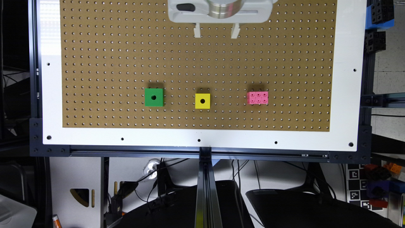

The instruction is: Pick up pink block.

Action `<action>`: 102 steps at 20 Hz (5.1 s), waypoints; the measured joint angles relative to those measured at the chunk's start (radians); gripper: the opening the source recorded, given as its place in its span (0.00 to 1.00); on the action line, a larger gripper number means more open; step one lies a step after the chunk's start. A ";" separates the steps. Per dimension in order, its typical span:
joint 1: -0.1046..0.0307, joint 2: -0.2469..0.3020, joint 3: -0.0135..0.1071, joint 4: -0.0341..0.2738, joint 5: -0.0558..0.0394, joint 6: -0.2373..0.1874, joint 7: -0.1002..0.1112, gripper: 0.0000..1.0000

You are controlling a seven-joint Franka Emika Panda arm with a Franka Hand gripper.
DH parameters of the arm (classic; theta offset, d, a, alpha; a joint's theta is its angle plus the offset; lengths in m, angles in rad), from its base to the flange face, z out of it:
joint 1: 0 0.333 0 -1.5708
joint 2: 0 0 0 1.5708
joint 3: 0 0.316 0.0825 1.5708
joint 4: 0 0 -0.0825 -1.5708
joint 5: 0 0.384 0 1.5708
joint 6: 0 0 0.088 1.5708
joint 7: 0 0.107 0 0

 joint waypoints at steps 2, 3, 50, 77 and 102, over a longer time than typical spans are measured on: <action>0.002 0.022 0.031 0.028 0.0000 0.000 0.033 1.00; 0.002 0.038 0.044 0.045 0.0000 0.000 0.047 1.00; 0.012 0.447 0.141 0.443 -0.0264 0.019 0.156 1.00; 0.039 0.676 0.128 0.571 -0.0810 0.104 0.193 1.00; 0.046 0.761 0.115 0.603 -0.1088 0.143 0.206 0.00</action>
